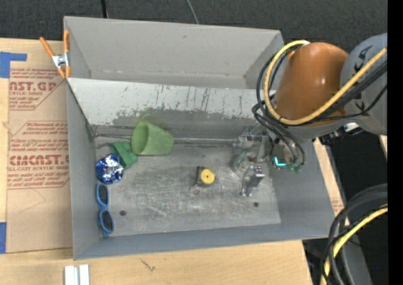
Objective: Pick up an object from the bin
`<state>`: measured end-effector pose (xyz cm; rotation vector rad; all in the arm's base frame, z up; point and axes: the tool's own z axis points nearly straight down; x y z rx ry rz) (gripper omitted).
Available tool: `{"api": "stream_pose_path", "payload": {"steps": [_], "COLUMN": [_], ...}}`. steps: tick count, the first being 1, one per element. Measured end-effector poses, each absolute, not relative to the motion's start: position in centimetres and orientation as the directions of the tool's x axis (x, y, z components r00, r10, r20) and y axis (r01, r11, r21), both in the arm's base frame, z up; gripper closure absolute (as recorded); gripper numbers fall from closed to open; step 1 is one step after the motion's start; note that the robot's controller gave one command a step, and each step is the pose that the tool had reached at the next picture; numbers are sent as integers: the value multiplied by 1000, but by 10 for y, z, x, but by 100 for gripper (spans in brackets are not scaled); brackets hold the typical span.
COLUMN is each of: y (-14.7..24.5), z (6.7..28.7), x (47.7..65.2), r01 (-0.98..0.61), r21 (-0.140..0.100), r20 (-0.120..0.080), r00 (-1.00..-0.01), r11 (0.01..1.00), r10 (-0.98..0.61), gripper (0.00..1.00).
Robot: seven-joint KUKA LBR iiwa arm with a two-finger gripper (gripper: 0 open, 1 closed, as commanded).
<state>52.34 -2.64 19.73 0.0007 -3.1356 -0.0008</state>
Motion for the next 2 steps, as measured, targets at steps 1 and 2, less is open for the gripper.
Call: {"api": "stream_pose_path", "payload": {"steps": [1,2], "y": [16,16], "z": [72,75], "x": [567,567], "r01": [-227,-226], "r21": [-2,-2], "r20": [-8,-8], "r00": [-974,-974], "r11": [974,974], "r10": [-227,-226], "gripper": [0,100]}}
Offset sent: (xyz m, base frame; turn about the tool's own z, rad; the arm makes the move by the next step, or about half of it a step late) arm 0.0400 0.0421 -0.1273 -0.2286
